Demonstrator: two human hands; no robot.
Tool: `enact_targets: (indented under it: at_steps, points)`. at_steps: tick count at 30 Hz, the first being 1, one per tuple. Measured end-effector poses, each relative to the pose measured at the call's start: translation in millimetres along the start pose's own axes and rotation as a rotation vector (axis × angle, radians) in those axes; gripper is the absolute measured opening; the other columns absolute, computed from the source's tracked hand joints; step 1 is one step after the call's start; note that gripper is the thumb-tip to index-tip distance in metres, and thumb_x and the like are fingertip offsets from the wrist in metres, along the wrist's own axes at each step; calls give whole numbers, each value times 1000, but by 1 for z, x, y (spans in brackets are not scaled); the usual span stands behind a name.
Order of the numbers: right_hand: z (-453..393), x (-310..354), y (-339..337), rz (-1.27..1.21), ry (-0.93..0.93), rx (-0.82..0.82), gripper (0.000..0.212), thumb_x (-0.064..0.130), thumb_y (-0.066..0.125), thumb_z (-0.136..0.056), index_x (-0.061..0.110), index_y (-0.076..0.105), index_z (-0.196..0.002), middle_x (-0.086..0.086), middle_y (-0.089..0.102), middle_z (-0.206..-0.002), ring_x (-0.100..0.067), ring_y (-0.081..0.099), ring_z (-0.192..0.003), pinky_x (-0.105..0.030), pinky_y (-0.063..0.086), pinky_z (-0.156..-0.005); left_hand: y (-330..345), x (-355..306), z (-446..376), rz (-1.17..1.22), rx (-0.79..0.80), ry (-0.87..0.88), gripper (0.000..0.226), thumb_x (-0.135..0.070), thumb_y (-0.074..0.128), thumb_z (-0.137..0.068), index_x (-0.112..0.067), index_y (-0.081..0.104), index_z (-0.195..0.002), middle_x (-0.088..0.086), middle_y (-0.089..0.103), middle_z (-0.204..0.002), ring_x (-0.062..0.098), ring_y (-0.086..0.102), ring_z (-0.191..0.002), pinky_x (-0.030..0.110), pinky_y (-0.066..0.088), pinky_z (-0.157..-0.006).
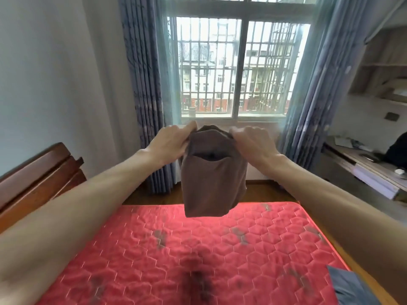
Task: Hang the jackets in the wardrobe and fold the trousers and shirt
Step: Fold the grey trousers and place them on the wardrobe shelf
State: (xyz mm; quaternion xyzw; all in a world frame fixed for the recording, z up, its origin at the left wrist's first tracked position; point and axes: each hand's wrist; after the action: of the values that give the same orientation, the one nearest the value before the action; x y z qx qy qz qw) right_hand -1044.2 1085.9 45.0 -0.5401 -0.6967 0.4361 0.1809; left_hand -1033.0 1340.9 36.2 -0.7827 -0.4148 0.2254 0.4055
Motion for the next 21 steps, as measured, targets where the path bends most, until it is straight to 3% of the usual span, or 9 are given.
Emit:
enact_targets:
  at_steps: [3, 7, 11, 15, 18, 21]
  points:
    - [59, 18, 29, 0, -16, 68, 5, 19, 61, -98, 18, 59, -102, -5, 72, -89, -33, 73, -84, -34, 35, -60, 32, -22, 55, 62, 58, -30, 16, -17, 59, -98, -10, 52, -110, 13, 69, -91, 40, 66, -80, 51, 53, -68]
    - [152, 55, 78, -54, -3, 234, 6, 13, 62, -94, 17, 63, -100, -3, 73, -87, -29, 75, -84, -37, 50, -58, 91, -58, 134, 146, 200, -121, 14, -16, 61, -91, -14, 54, -103, 4, 69, -94, 36, 66, -89, 46, 50, -67]
    - [250, 89, 130, -106, 63, 426, 26, 22, 88, -70, 18, 67, -85, -3, 72, -72, -22, 74, -65, -33, 53, -50, 167, -94, 227, 223, 383, -188, 13, -9, 56, -91, -15, 51, -102, 5, 69, -97, 35, 68, -92, 42, 45, -69]
    - [348, 121, 184, -228, 130, 680, 16, 24, 58, -98, 20, 59, -114, -5, 75, -105, -32, 73, -100, -43, 55, -78, 230, -136, 323, 256, 584, -257, 17, -16, 58, -91, -18, 54, -107, 4, 72, -104, 35, 68, -101, 46, 46, -75]
    - [418, 144, 211, -251, 121, 807, 23, 10, 47, -99, 18, 58, -117, -7, 74, -111, -33, 72, -105, -44, 54, -82, 260, -169, 386, 280, 730, -280, 18, -21, 61, -91, -20, 57, -108, 4, 73, -106, 33, 67, -106, 44, 44, -78]
    - [478, 165, 222, -310, 118, 925, 28, 2, 45, -96, 16, 58, -116, -12, 73, -112, -36, 71, -107, -44, 52, -82, 276, -198, 439, 278, 854, -282, 24, -7, 51, -86, -18, 55, -107, 6, 72, -105, 37, 67, -104, 44, 41, -74]
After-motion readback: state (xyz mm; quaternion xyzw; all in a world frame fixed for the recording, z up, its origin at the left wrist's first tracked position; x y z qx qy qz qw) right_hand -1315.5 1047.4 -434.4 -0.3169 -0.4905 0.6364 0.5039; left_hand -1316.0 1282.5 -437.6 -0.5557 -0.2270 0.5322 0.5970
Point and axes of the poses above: each hand's wrist, its own z-axis away from the middle knuckle, its own y-axis out of the palm, x = y × z
